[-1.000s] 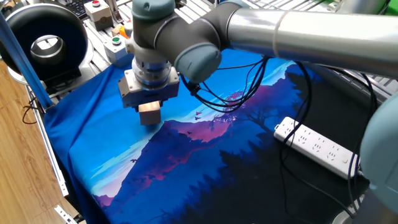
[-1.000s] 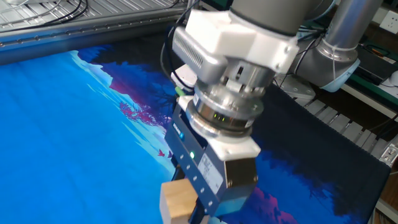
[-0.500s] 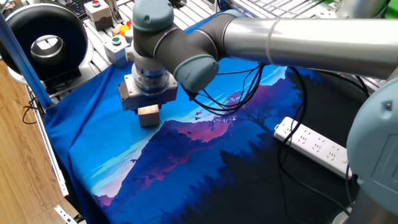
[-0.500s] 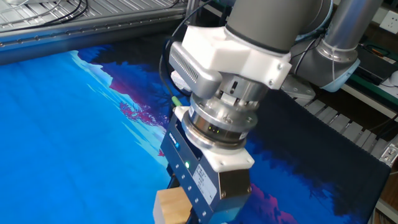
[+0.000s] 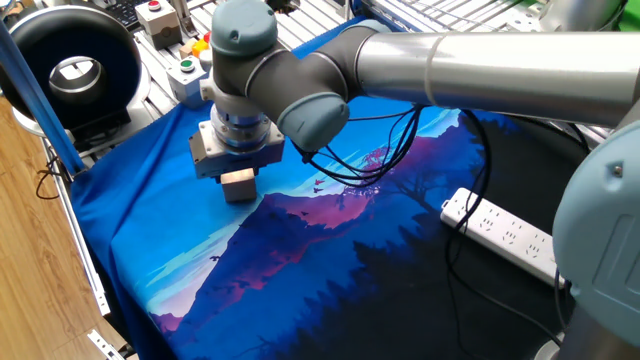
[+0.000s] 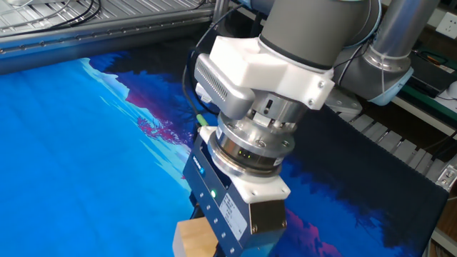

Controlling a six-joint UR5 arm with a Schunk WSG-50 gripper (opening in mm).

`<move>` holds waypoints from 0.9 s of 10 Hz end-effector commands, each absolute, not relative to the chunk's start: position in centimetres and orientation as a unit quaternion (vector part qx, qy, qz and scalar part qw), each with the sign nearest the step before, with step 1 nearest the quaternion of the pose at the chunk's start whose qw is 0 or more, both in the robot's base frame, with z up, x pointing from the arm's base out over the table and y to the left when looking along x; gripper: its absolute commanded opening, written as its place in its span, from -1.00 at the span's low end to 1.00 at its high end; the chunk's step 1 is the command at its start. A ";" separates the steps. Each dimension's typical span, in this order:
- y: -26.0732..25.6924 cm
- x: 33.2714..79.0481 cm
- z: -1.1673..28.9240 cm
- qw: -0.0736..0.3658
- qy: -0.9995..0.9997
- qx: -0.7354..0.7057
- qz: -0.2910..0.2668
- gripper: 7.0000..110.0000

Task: Pick up the small block on the left and move it to the right

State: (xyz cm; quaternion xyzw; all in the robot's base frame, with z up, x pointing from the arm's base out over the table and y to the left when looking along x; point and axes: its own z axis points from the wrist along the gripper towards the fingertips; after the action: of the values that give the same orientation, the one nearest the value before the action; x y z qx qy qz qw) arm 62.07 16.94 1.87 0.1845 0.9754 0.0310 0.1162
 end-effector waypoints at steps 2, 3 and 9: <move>18.5 63.8 2.5 0.142 0.972 0.174 0.068 -0.28; 18.5 63.8 2.5 0.143 0.972 0.172 0.068 0.15; 18.6 64.1 2.5 0.148 0.972 0.167 0.069 0.15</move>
State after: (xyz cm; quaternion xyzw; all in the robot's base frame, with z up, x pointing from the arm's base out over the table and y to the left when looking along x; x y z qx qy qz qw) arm 63.82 18.48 2.37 0.1652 0.9734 0.0628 0.1458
